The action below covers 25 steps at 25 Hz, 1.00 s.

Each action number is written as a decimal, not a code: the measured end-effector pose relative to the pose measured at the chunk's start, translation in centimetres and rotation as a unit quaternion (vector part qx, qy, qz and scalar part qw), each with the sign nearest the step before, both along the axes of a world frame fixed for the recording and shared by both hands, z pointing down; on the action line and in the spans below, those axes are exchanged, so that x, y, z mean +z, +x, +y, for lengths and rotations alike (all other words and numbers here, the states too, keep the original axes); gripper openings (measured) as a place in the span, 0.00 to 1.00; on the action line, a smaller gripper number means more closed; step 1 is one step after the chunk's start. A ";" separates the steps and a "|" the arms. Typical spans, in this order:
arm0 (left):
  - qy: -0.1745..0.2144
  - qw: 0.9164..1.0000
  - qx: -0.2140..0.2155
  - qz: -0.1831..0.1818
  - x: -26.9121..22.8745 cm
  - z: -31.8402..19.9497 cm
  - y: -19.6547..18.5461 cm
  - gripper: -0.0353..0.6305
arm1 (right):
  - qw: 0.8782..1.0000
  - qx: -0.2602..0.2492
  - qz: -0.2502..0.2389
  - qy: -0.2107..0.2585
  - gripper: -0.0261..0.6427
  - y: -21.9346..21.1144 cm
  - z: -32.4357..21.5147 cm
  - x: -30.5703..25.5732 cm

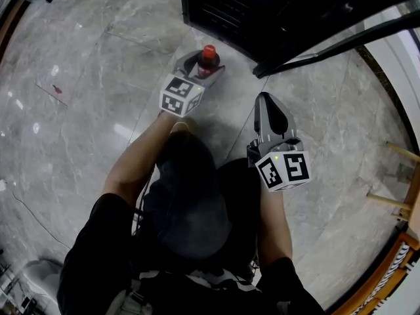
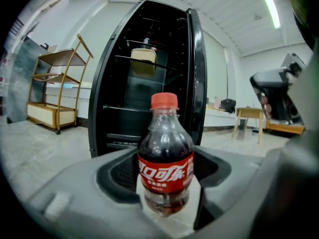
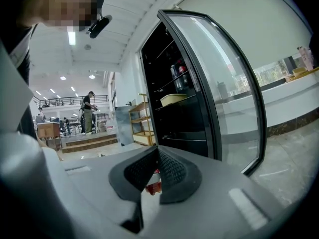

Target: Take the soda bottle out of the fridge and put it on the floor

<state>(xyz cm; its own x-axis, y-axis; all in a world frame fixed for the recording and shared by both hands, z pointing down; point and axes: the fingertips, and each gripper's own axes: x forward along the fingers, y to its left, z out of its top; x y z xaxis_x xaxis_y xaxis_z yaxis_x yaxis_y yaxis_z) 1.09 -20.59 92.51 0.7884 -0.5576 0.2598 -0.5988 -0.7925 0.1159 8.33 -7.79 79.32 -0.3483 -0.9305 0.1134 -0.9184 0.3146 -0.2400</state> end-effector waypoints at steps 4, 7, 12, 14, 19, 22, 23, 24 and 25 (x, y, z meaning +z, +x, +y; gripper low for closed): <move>-0.007 1.000 0.001 -0.009 3.4 0.2 0.0 0.51 | 1.000 -0.004 -0.005 -0.008 0.04 -0.4 -0.2 0.9; -0.011 1.000 0.012 -0.025 5.9 0.6 0.1 0.51 | 1.000 -0.010 -0.004 -0.014 0.04 -0.7 -0.4 1.2; -0.023 0.999 0.002 -0.037 9.8 0.5 -0.4 0.51 | 1.000 -0.021 0.002 -0.019 0.04 -1.1 -1.0 1.7; -0.029 0.999 -0.003 -0.040 10.9 0.2 -0.6 0.51 | 1.000 -0.024 0.005 -0.020 0.04 -1.3 -1.3 1.9; -0.034 0.998 -0.004 -0.049 13.6 -0.5 -0.5 0.51 | 0.999 -0.019 0.003 -0.032 0.04 -1.3 -1.6 3.3; -0.032 0.998 -0.005 -0.048 14.4 -1.0 -0.1 0.51 | 0.999 -0.017 0.005 -0.038 0.04 -1.3 -1.7 3.8; -0.031 0.998 -0.005 -0.046 14.7 -1.1 0.1 0.51 | 0.999 -0.017 0.006 -0.039 0.04 -1.3 -1.8 4.0; -0.032 0.998 -0.005 -0.045 14.8 -1.3 0.2 0.51 | 0.999 -0.017 0.007 -0.041 0.04 -1.2 -1.9 4.1; -0.032 0.999 -0.006 -0.044 14.9 -1.5 0.4 0.51 | 0.999 -0.016 0.007 -0.042 0.04 -1.2 -1.9 4.2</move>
